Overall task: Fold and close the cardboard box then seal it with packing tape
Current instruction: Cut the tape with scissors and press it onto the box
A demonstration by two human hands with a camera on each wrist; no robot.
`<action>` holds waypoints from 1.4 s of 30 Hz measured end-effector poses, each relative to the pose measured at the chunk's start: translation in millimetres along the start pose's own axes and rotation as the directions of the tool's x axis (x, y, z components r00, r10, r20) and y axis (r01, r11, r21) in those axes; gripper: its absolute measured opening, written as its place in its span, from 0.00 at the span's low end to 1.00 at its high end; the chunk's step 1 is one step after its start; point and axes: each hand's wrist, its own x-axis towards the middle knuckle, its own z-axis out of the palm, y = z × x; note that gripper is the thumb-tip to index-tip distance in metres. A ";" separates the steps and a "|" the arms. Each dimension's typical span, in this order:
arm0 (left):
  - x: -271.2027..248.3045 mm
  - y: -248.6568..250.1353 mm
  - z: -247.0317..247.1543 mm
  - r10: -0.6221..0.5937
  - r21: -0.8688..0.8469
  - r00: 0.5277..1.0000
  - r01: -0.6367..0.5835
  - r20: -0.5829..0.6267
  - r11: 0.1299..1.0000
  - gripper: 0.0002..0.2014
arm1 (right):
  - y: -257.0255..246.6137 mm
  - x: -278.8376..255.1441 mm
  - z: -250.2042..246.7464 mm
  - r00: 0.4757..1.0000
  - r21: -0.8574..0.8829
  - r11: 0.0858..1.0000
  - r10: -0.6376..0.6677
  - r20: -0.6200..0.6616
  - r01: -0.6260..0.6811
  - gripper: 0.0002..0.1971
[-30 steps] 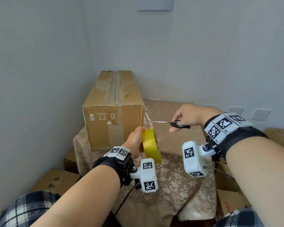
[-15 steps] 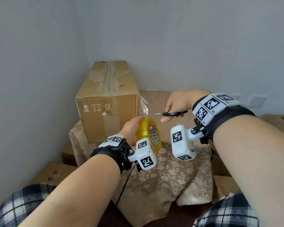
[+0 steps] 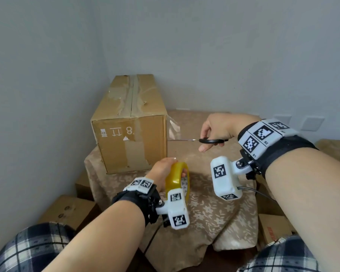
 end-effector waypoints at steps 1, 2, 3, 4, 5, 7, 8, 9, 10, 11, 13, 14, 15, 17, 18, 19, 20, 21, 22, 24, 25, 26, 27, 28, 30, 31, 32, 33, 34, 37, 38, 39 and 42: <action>1.5 -5.6 -0.6 0.017 0.003 1.000 -0.017 0.012 1.000 0.14 | 4.4 -0.7 1.8 1.000 -0.026 1.000 0.001 0.022 -0.001 0.25; 2.9 -8.9 -0.9 0.034 0.012 0.999 -0.035 0.026 0.999 0.12 | 10.6 -1.8 4.5 0.999 -0.045 0.999 0.009 0.052 -0.007 0.29; 3.8 -9.8 -1.2 0.050 0.020 0.997 -0.051 0.050 0.999 0.10 | 18.8 -3.5 7.6 0.996 -0.044 0.999 0.022 0.088 -0.018 0.32; 3.0 -8.1 -0.9 0.062 0.032 0.995 -0.064 0.073 0.997 0.08 | 29.6 -5.2 12.3 0.991 -0.020 0.999 0.042 0.126 -0.040 0.34; 2.0 -5.2 -0.5 0.074 0.040 0.992 -0.078 0.104 0.996 0.07 | 40.3 -7.5 17.9 0.984 -0.003 0.997 0.072 0.161 -0.073 0.33; 1.6 2.6 1.1 0.096 0.071 0.984 -0.108 0.151 0.992 0.05 | 63.5 -11.0 31.0 0.972 0.008 0.991 0.130 0.195 -0.134 0.28; -0.2 6.9 2.7 0.102 0.099 0.980 -0.119 0.168 0.988 0.04 | 74.7 -9.6 39.0 0.966 0.015 0.984 0.170 0.193 -0.176 0.26; -1.6 10.1 4.0 0.102 0.130 0.978 -0.127 0.184 0.983 0.03 | 82.8 -6.3 48.4 0.963 0.020 0.976 0.209 0.168 -0.216 0.26; -2.7 12.9 5.5 0.095 0.161 0.976 -0.128 0.197 0.979 0.04 | 91.0 0.7 58.8 0.963 0.066 0.964 0.251 0.094 -0.258 0.28; -3.8 15.1 7.8 0.088 0.183 0.973 -0.129 0.214 0.975 0.04 | 98.8 10.0 69.7 0.957 0.137 0.948 0.290 -0.009 -0.286 0.31; -0.3 17.2 11.6 0.088 0.229 0.967 -0.144 0.240 0.963 0.06 | 109.4 31.3 91.5 0.919 0.215 0.928 0.346 -0.191 -0.305 0.33; 0.9 18.4 13.9 0.098 0.251 0.964 -0.161 0.245 0.954 0.08 | 112.8 43.0 102.3 0.903 0.209 0.926 0.359 -0.236 -0.313 0.31; 1.8 19.6 16.3 0.114 0.265 0.962 -0.181 0.249 0.947 0.09 | 111.4 50.8 111.4 0.898 0.192 0.923 0.374 -0.233 -0.334 0.27; 5.3 22.9 20.4 0.128 0.289 0.957 -0.204 0.262 0.935 0.10 | 96.9 55.1 118.6 0.923 0.160 0.930 0.355 -0.145 -0.332 0.15; 7.2 25.0 21.8 0.121 0.297 0.957 -0.200 0.265 0.934 0.10 | 90.1 55.5 117.6 0.937 0.129 0.940 0.330 -0.112 -0.316 0.09; 9.2 27.3 22.8 0.114 0.301 0.959 -0.192 0.259 0.934 0.10 | 82.5 53.3 113.6 0.945 0.096 0.951 0.305 -0.116 -0.295 0.07; 12.0 29.2 23.5 0.104 0.316 0.962 -0.183 0.251 0.931 0.11 | 78.6 52.1 108.5 0.946 0.076 0.962 0.270 -0.177 -0.261 0.07; 14.4 31.9 25.1 0.100 0.338 0.965 -0.181 0.244 0.924 0.13 | 75.5 50.1 103.5 0.940 0.095 0.977 0.208 -0.270 -0.189 0.10; 16.5 34.8 26.7 0.103 0.361 0.966 -0.186 0.237 0.914 0.14 | 72.7 46.9 98.8 0.931 0.159 0.986 0.109 -0.349 -0.056 0.14; 17.3 42.7 30.9 0.125 0.384 0.965 -0.208 0.232 0.899 0.14 | 65.6 36.5 94.2 0.902 0.347 0.894 -0.127 -0.412 0.284 0.20; 16.8 47.1 32.7 0.130 0.385 0.964 -0.213 0.232 0.898 0.15 | 63.0 30.8 95.4 0.893 0.438 0.819 -0.187 -0.410 0.372 0.21; 18.0 50.8 33.7 0.129 0.387 0.963 -0.215 0.235 0.897 0.15 | 61.3 26.1 96.7 0.889 0.513 0.756 -0.200 -0.411 0.407 0.21; 18.6 53.9 34.3 0.126 0.394 0.963 -0.215 0.239 0.893 0.16 | 59.9 22.5 97.3 0.890 0.566 0.712 -0.189 -0.416 0.416 0.19; 20.1 55.5 34.6 0.119 0.410 0.963 -0.213 0.243 0.887 0.17 | 58.7 19.6 97.3 0.890 0.607 0.678 -0.165 -0.425 0.416 0.16; 23.1 55.8 34.3 0.106 0.449 0.966 -0.205 0.236 0.870 0.20 | 57.6 17.0 96.7 0.890 0.659 0.636 -0.099 -0.445 0.401 0.10; 23.0 54.9 34.3 0.111 0.470 0.968 -0.207 0.225 0.858 0.20 | 55.8 14.9 95.3 0.890 0.664 0.641 -0.068 -0.451 0.385 0.07; 22.8 53.5 34.6 0.126 0.484 0.969 -0.217 0.214 0.848 0.19 | 53.4 13.2 94.4 0.891 0.657 0.658 -0.047 -0.451 0.367 0.06; 21.4 51.9 35.5 0.145 0.495 0.967 -0.233 0.209 0.837 0.17 | 50.8 12.1 94.3 0.895 0.644 0.681 -0.037 -0.445 0.349 0.07; 20.4 50.4 36.4 0.159 0.502 0.964 -0.247 0.211 0.829 0.16 | 48.1 11.4 93.9 0.900 0.628 0.707 -0.028 -0.435 0.325 0.10; 18.8 45.9 39.2 0.167 0.518 0.958 -0.267 0.232 0.813 0.15 | 39.5 12.5 91.9 0.903 0.600 0.752 0.014 -0.429 0.274 0.11; 18.4 44.9 40.0 0.168 0.526 0.957 -0.272 0.238 0.806 0.15 | 37.8 13.4 90.3 0.906 0.606 0.751 0.024 -0.423 0.263 0.09; 18.1 44.6 40.4 0.175 0.538 0.955 -0.280 0.239 0.795 0.16 | 36.5 14.2 88.7 0.913 0.611 0.752 0.031 -0.408 0.248 0.08; 19.3 44.0 37.1 0.229 0.633 0.932 -0.360 0.282 0.685 0.31 | 36.0 17.8 85.1 0.938 0.617 0.768 0.065 -0.341 0.172 0.08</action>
